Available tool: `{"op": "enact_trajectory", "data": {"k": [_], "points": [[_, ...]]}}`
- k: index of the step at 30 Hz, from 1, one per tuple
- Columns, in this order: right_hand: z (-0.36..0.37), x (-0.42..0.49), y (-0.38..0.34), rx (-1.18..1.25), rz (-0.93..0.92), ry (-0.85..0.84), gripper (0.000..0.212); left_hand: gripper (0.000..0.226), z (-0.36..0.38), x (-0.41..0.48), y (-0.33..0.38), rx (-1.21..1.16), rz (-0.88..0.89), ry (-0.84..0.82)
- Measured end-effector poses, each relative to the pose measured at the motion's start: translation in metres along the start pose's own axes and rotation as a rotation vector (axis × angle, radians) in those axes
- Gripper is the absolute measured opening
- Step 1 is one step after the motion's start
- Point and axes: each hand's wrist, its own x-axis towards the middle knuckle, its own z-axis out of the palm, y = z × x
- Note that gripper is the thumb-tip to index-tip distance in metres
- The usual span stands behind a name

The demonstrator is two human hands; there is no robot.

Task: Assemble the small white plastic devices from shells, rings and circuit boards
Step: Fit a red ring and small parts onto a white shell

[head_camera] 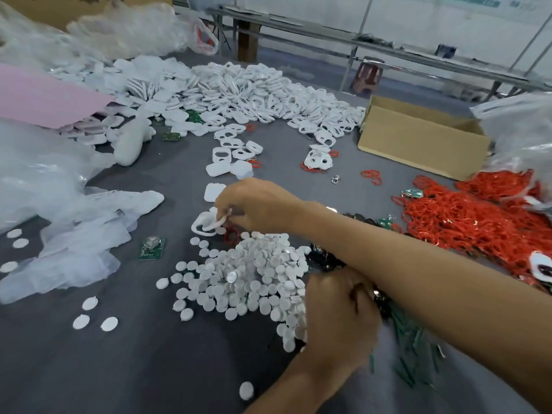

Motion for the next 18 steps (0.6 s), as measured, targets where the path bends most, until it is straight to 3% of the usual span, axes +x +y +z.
{"op": "enact_trajectory", "data": {"k": [4, 6, 9, 12, 15, 18], "points": [[-0.019, -0.031, 0.008, 0.156, 0.147, 0.198, 0.011, 0.022, -0.002, -0.005, 0.003, 0.058, 0.181, -0.081], [-0.033, -0.062, 0.015, 0.344, 0.300, 0.348, 0.012, 0.021, -0.002, -0.004, 0.004, 0.069, 0.223, -0.023], [-0.044, -0.125, 0.023, 0.660, 0.478, 0.550, 0.015, 0.022, -0.003, 0.002, 0.003, 0.029, 0.105, 0.180], [-0.042, -0.193, 0.022, 0.764, 0.616, 0.640, 0.014, 0.026, -0.005, 0.005, 0.003, -0.045, -0.002, 0.270], [-0.032, -0.242, 0.007, 0.743, 0.679, 0.631, 0.013, 0.023, -0.003, 0.006, 0.005, -0.169, -0.063, 0.129], [-0.021, -0.265, -0.012, 0.538, 0.638, 0.539, 0.016, 0.041, 0.000, 0.012, 0.004, -0.303, -0.204, -0.214]]}}
